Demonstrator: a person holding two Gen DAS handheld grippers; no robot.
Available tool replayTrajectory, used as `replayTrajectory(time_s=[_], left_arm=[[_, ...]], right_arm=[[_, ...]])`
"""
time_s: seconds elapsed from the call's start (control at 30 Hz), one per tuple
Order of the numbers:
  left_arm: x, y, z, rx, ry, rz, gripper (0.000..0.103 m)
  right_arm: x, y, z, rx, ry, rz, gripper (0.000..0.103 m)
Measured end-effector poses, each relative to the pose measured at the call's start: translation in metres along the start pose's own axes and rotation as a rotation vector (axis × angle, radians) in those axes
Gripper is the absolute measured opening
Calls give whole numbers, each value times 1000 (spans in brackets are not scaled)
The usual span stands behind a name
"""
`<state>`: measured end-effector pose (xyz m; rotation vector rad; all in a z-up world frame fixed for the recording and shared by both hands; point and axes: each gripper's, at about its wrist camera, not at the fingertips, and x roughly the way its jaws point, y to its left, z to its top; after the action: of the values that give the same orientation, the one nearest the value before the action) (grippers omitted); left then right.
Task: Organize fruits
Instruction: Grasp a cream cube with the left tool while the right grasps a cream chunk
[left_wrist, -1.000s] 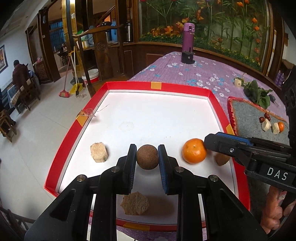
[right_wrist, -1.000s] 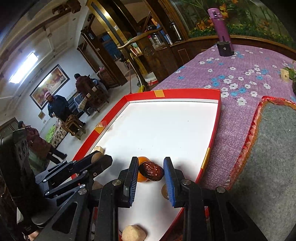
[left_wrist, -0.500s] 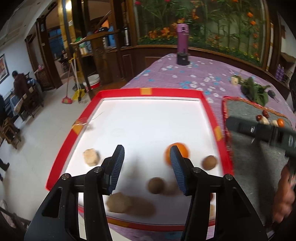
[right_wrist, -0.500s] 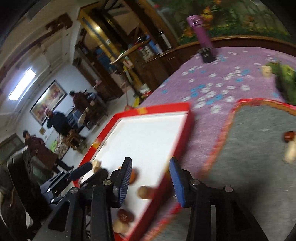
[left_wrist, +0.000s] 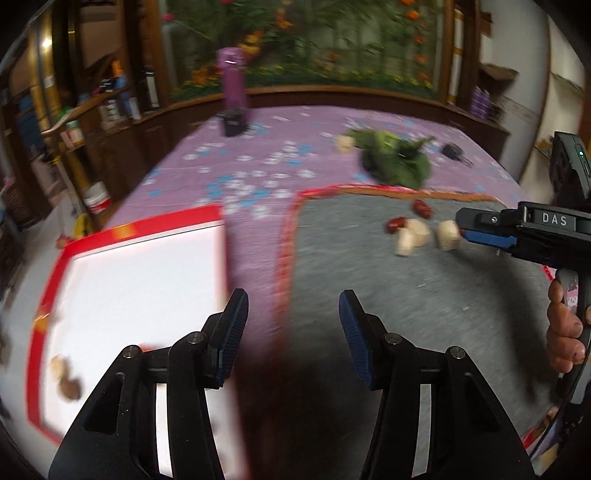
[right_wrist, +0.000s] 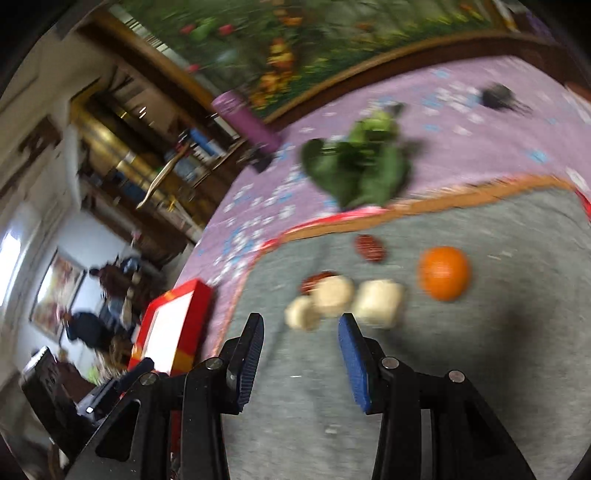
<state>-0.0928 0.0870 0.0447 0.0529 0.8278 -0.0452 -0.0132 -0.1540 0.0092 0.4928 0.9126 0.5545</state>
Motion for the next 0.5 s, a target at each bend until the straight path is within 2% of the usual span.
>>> replayTrajectory(time_s=[0.1,0.23,0.33,0.43,0.5], left_arm=[[24,-24,15,32,48,-56,51],[48,-46,30,49,94,-85,51],[58,-60,37,72,120,-105,51],[62,-71,38,99,125,-108,51],[69,-77,39,106,139,-98,51]], right_arm=[[1,-19,9,78,21,-39,41],[14,-29,18,118,72,-54,41],[24,-34,21,120,90,-72,41],[27,-39,20,98,85,-46,41],[27,-39,19,73,90,-46,33]])
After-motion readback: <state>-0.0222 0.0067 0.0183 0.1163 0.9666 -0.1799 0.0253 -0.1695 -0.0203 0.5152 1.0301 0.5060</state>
